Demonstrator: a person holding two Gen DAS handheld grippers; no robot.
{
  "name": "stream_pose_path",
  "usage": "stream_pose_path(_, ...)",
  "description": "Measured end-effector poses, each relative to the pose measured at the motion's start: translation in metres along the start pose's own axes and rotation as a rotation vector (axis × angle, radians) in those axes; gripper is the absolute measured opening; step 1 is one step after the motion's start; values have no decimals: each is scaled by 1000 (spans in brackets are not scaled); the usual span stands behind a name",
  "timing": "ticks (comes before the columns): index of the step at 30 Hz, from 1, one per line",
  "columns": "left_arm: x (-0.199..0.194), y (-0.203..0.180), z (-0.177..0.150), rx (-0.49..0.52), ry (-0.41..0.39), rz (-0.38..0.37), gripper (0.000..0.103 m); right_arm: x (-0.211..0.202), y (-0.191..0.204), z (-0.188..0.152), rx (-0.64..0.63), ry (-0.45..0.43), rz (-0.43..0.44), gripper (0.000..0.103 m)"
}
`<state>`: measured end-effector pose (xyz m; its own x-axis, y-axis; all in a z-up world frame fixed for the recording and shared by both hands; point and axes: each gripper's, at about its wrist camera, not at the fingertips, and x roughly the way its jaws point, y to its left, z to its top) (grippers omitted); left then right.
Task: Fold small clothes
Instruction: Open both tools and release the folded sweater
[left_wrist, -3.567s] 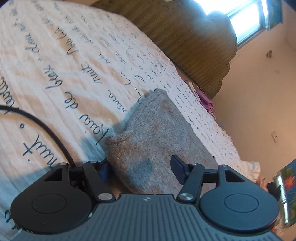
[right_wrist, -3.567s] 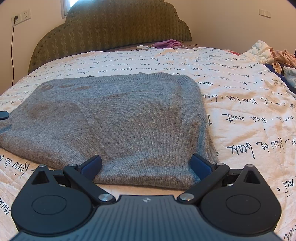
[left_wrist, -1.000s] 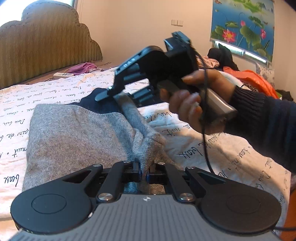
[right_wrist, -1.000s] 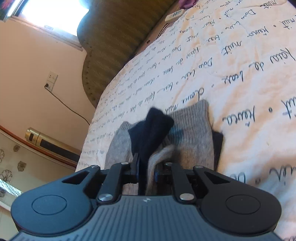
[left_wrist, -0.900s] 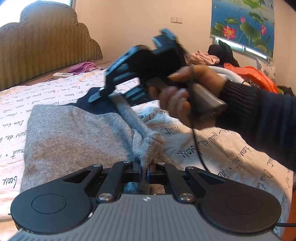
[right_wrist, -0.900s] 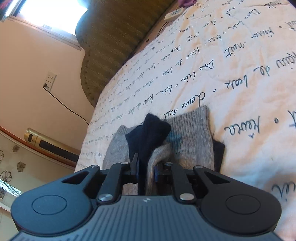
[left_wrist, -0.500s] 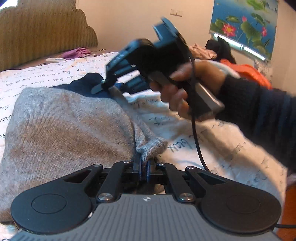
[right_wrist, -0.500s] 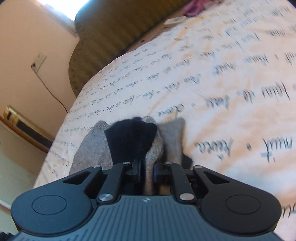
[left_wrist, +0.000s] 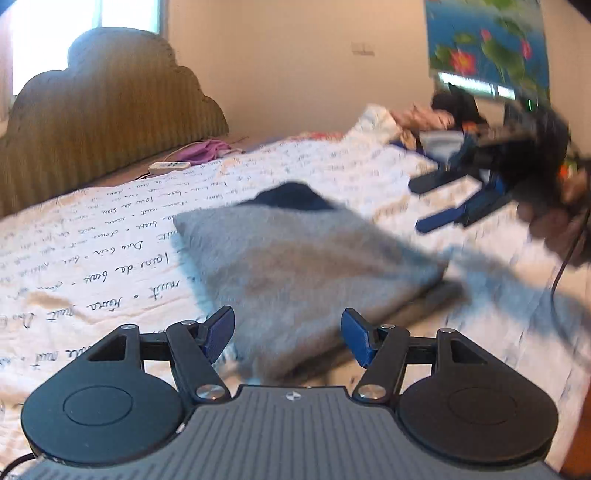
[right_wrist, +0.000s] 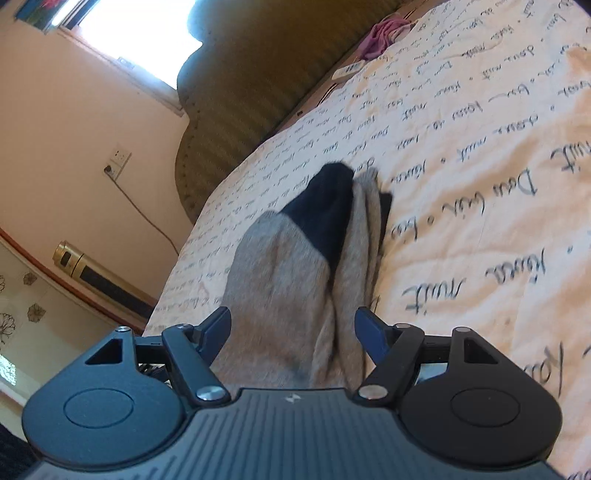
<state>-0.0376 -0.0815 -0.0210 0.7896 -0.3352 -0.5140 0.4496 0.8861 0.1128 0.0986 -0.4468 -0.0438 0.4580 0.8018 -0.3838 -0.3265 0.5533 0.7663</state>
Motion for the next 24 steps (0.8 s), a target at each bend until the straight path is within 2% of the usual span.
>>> stream_pose_path(3,1,-7,-14,80,19,-22,68,7,8,-11,-29,39,-70,74)
stream_pose_path(7,15,-5,-21,63,64,56,68,21,9,-21,-65,91,-131,71)
stream_pose_path(8,19,0,-20,41,75,73,68,25,10,-23,-86,99,-147,67)
stream_pose_path(10,19,3,-21,26,79,78,68,34,13,-26,-111,142,-173,42)
stream_pose_path(11,18,2,-20,26,81,92,68,36,16,-28,-130,153,-191,40)
stream_pose_path(13,16,2,-20,19,76,100,68,37,25,-31,-189,151,-233,39)
stream_pose_path(17,13,8,-14,-26,70,91,68,29,39,-34,-242,136,-252,39)
stream_pose_path(20,12,7,-11,-32,66,88,68,23,45,-31,-277,99,-301,41)
stream_pose_path(24,17,7,-12,-39,85,97,69,21,40,-23,-262,79,-261,41)
